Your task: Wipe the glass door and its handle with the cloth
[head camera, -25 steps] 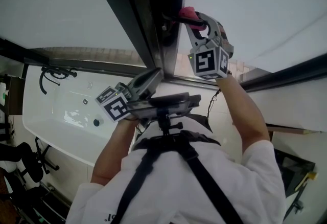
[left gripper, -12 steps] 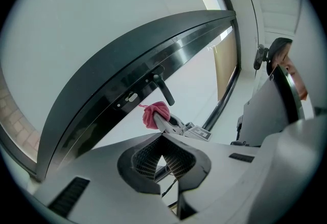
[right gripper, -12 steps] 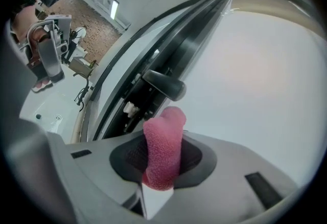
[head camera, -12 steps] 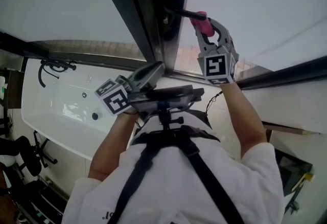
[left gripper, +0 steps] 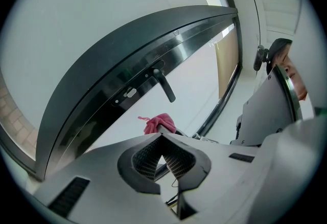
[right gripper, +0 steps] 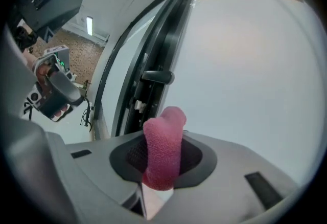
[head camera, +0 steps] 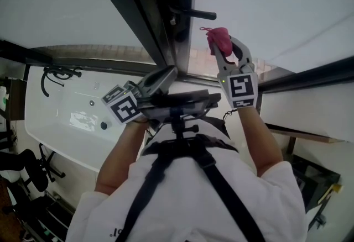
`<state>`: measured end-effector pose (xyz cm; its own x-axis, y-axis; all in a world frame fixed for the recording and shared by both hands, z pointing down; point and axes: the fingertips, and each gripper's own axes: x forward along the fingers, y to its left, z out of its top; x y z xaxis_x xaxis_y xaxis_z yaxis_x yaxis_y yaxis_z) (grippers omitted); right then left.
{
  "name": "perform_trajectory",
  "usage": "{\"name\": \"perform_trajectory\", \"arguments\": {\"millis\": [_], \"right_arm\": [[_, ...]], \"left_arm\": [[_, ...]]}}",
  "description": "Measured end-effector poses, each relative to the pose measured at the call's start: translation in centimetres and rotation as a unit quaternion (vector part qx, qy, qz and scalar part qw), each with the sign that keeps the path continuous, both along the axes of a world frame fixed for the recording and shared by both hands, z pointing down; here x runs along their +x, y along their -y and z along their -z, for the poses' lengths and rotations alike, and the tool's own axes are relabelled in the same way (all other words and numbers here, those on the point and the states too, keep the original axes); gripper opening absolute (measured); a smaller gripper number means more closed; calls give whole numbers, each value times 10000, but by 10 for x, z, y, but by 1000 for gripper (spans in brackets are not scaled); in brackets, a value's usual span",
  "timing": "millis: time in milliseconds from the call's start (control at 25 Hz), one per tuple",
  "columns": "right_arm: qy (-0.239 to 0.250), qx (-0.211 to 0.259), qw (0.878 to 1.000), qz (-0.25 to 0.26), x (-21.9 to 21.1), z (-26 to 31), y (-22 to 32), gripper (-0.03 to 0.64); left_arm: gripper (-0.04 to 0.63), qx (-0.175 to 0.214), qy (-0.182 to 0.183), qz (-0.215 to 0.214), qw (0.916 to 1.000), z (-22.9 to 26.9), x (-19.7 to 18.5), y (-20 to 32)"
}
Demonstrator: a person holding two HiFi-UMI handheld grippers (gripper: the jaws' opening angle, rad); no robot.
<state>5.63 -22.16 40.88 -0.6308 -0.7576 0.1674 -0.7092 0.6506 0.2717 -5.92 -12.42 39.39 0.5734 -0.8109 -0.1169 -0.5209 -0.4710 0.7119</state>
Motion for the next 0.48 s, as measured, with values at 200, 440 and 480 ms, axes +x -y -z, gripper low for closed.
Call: {"name": "perform_trajectory", "arguments": {"millis": [200, 440, 480], "right_arm": [[507, -583, 9970, 31, 0, -9, -20, 98], [942, -1038, 9898, 273, 16, -13, -35, 98], [1007, -1086, 9885, 322, 19, -12, -39, 98]], "left_arm": [[-8, -48, -173, -37, 9998, -1, -6, -6], [-8, -126, -233, 54, 9996, -13, 13, -10], [-8, -146, -218, 66, 9996, -16, 17, -11]]}}
